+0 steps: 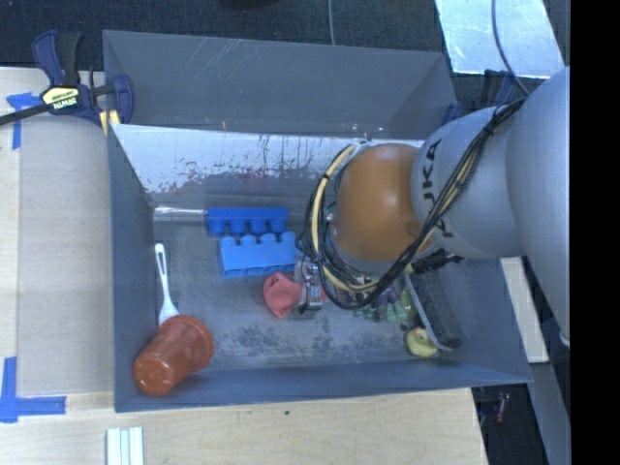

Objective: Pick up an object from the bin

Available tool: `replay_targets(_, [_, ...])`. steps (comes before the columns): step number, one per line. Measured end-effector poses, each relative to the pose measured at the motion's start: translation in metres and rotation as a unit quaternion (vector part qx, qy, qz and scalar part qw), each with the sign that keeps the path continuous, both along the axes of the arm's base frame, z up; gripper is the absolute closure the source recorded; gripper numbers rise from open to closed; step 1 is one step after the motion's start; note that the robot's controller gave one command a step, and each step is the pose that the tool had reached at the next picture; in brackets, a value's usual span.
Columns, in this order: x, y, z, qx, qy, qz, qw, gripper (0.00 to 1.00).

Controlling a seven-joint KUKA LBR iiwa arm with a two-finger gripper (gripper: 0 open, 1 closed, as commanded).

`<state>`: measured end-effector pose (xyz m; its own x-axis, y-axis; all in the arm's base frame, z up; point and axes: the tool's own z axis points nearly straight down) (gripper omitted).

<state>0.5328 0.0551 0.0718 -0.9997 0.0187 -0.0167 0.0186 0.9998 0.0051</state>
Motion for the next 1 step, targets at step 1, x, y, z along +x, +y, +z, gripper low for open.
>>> replay_targets(1, [0.0002,0.0003,0.0193,-0.001,0.0066,0.004,1.0000,1.00])
